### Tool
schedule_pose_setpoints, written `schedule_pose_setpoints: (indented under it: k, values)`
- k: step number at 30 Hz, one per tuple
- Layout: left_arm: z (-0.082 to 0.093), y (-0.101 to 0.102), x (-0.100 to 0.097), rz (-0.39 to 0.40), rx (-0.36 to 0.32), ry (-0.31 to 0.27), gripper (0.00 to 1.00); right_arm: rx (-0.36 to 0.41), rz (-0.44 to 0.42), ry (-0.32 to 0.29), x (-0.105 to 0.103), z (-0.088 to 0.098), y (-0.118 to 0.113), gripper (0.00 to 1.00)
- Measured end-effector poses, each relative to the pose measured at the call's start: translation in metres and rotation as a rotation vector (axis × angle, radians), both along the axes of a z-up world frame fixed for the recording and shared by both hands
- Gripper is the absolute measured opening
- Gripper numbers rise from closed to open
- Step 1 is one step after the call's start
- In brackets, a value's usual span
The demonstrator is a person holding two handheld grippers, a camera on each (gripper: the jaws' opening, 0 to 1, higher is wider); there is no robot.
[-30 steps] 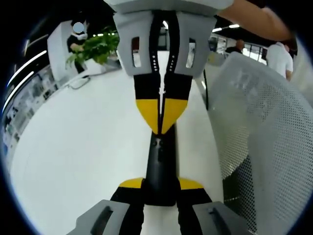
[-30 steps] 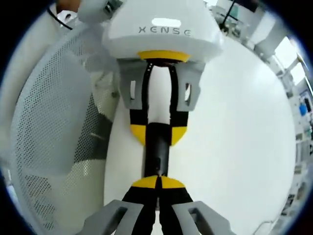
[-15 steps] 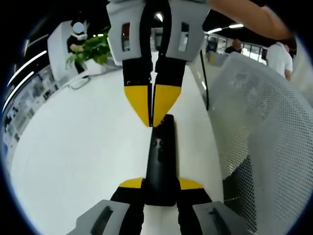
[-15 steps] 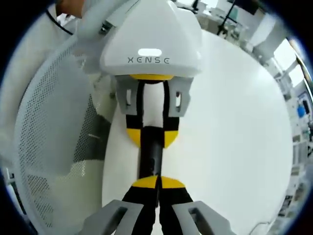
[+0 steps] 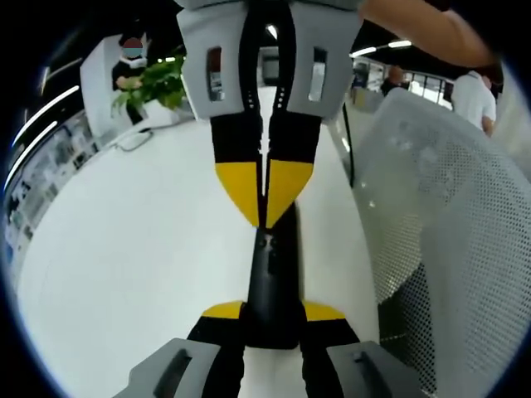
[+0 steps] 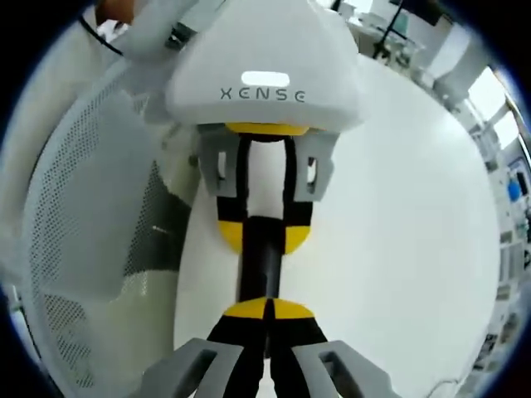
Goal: Press the specified remote control buttons in sequence, fully releasing each button before pressing the next.
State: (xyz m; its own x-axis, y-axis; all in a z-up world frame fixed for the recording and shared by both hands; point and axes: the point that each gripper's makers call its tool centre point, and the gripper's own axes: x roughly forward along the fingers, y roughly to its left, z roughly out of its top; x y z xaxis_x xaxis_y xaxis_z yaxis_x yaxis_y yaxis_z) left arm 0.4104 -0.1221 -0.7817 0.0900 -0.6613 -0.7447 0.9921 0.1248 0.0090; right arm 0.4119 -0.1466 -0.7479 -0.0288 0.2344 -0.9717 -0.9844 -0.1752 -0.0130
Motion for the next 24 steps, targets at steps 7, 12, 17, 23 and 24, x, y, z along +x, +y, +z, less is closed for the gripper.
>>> schedule_pose_setpoints:
  k: [7,12,17,23,24]
  values:
    - [-0.001,0.0,0.0,0.001,-0.004,0.0,0.24,-0.009,0.001,0.022,-0.003,-0.013,0.0,0.0]
    - [-0.001,0.0,0.0,0.002,-0.007,0.0,0.24,-0.013,0.005,0.033,-0.005,-0.019,0.001,0.0]
    - [-0.001,0.0,-0.001,0.002,-0.009,0.0,0.24,-0.025,0.012,0.036,-0.004,-0.025,0.0,0.0]
    - [0.0,0.0,-0.001,0.003,-0.012,0.0,0.24,-0.038,0.017,0.035,-0.005,-0.029,-0.002,0.0]
    - [0.0,0.0,-0.001,0.002,-0.012,0.0,0.24,-0.036,0.019,0.033,-0.005,-0.028,-0.002,0.0]
